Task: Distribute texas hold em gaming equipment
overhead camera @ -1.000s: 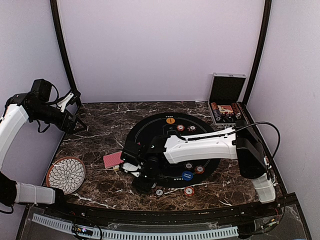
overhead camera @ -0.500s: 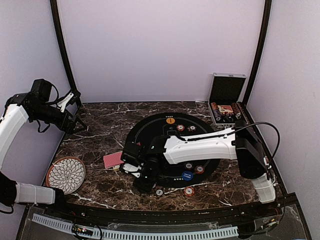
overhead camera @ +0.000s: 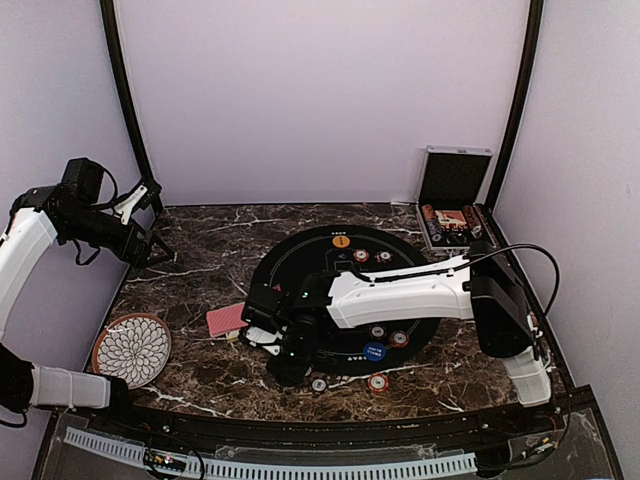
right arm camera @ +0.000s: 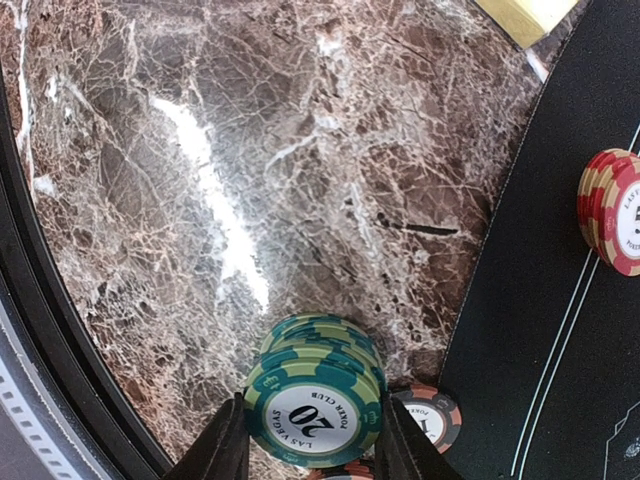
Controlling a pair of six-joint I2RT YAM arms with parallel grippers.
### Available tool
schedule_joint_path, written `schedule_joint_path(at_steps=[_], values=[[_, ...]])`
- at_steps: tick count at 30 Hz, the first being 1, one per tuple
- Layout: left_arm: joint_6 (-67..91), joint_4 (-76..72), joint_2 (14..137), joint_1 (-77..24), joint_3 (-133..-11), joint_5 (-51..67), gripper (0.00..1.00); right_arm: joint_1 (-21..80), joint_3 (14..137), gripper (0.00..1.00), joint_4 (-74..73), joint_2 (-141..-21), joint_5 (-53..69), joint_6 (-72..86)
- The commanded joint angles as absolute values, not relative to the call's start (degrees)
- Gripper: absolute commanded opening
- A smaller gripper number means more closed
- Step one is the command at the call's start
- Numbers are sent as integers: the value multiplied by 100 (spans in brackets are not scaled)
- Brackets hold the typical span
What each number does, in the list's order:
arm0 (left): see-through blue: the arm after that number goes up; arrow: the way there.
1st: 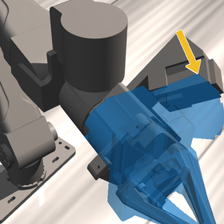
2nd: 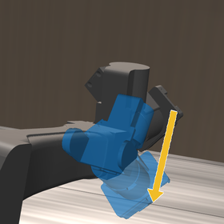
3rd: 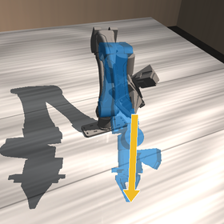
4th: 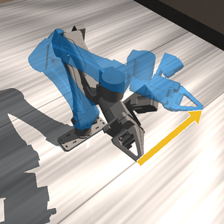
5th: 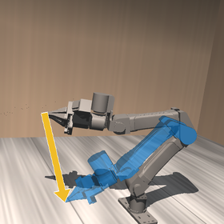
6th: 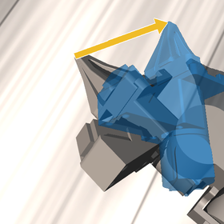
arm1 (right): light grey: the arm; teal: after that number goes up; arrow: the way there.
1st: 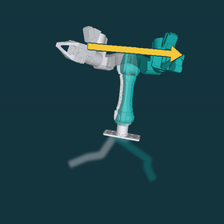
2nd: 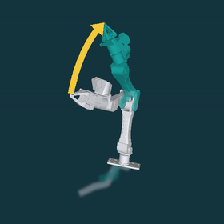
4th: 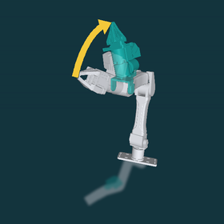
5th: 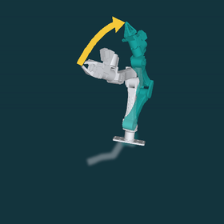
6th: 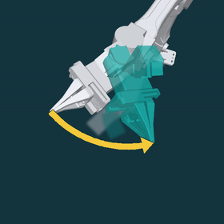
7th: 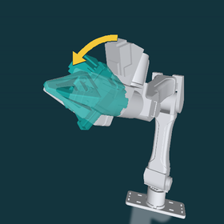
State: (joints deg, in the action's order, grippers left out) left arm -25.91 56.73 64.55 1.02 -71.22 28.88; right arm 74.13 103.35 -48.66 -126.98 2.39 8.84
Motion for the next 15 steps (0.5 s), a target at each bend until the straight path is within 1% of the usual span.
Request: schedule_joint_path(at_steps=[1,8,15], values=[[-2655,5776,6328,124,-7181,2895,99,7485,10395,34,-4788,-12748,264,896],[-2654,5782,6320,122,-7197,2890,99,7484,10370,18,-4755,-12649,216,939],[-2654,5788,6322,123,-7198,2882,99,7482,10493,12,-4864,-12475,101,986]])
